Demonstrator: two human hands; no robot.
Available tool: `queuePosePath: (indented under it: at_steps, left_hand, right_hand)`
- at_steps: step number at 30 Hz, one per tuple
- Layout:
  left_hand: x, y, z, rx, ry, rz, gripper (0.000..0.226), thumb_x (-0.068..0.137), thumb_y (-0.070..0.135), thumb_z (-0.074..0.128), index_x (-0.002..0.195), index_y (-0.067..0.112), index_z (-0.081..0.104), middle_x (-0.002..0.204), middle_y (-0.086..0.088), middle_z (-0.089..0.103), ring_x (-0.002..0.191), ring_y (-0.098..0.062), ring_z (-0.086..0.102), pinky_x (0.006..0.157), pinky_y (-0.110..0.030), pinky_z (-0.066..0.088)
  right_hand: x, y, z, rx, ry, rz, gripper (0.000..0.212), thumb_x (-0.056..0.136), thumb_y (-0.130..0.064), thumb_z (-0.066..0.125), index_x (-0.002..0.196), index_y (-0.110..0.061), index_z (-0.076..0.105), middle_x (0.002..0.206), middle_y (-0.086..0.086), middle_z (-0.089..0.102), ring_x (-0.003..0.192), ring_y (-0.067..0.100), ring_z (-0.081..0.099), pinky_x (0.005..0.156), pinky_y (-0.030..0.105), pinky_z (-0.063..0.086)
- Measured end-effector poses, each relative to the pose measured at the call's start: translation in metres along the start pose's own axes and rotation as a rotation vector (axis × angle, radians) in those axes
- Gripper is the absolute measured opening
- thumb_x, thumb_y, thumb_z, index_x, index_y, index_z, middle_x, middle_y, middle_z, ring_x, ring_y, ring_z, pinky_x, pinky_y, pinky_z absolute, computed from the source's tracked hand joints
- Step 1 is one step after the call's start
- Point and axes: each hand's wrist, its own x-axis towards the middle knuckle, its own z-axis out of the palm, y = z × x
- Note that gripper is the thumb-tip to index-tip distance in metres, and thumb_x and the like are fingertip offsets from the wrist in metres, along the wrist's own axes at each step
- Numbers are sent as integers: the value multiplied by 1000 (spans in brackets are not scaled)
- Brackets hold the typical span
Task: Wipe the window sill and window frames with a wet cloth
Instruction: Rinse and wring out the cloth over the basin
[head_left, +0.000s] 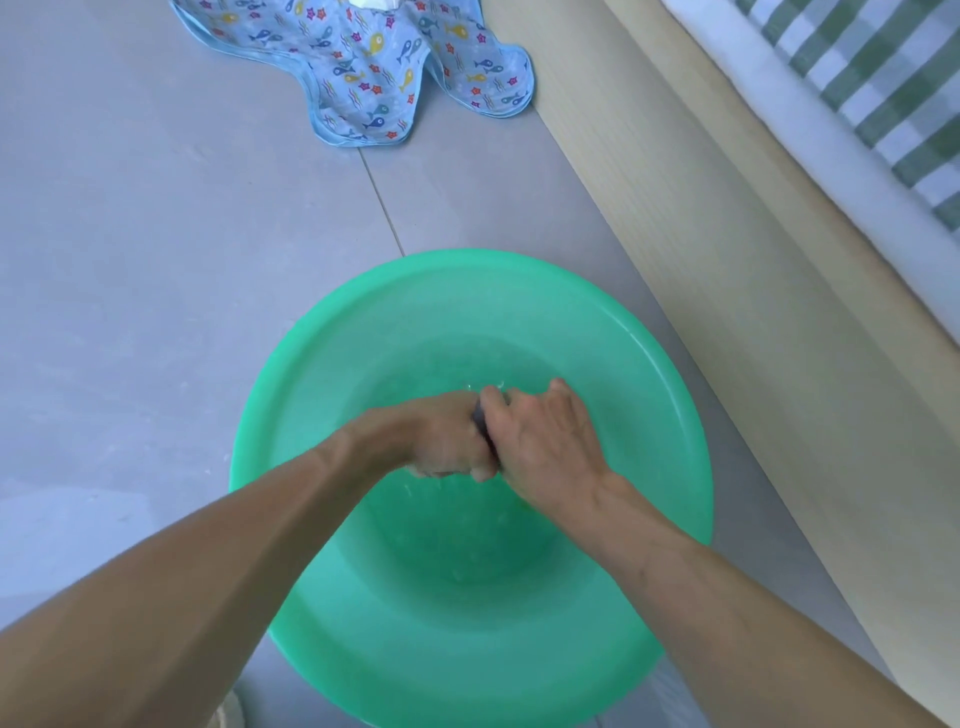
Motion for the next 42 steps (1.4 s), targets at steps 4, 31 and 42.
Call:
queuePosePath:
  at_steps: [4, 31, 42]
  left_hand:
    - [-1, 2, 24, 599, 436, -18, 17, 82, 14, 53, 97, 13, 62, 96, -16, 69, 93, -37, 66, 69, -37, 49]
    - [4, 13, 31, 559, 353, -22, 23, 81, 29, 60, 77, 19, 39, 86, -7, 67, 81, -32, 63, 59, -29, 42]
    - [2, 1, 15, 953, 619, -33, 21, 87, 22, 48, 105, 16, 58, 98, -12, 68, 92, -36, 65, 66, -34, 37]
  right_hand:
    - [1, -4, -13, 128, -281, 152, 20, 82, -18, 59, 102, -15, 64, 99, 12, 70, 96, 35, 67, 71, 36, 49]
    - [-15, 3, 3, -40, 63, 54, 16, 50, -10, 67, 62, -17, 59, 41, 1, 52, 31, 24, 51, 46, 23, 19]
    - [12, -4, -15, 208, -238, 254, 24, 88, -14, 55, 112, -18, 55, 104, 11, 68, 99, 36, 64, 67, 35, 34]
